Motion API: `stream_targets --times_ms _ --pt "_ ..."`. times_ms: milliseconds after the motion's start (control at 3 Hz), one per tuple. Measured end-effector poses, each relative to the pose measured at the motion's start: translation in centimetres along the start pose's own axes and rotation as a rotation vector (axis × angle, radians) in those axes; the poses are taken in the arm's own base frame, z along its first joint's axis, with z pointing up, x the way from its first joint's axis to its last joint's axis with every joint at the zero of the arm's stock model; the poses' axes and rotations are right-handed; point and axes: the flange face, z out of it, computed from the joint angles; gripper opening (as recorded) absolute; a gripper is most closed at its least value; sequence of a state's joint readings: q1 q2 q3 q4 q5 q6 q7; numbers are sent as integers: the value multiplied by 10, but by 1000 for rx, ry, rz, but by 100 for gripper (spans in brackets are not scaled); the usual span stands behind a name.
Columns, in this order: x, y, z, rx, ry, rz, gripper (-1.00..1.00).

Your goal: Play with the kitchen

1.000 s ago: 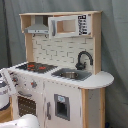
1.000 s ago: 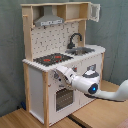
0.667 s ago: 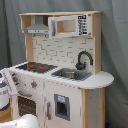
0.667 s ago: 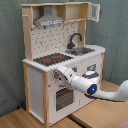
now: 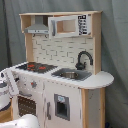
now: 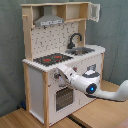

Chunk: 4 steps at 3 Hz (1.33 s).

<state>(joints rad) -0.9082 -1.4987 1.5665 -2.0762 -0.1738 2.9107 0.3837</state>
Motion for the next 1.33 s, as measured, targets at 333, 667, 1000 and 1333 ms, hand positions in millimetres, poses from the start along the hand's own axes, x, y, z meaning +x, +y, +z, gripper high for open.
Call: stream_targets --times_ms 333,667,1000,1333 --pt "-2 -38 -9 49 3 6 -100" --pt "-3 -41 -9 52 2 5 100" --pt "-4 -50 -11 65 2 4 100" --pt "27 -13 -21 26 59 -6 100"
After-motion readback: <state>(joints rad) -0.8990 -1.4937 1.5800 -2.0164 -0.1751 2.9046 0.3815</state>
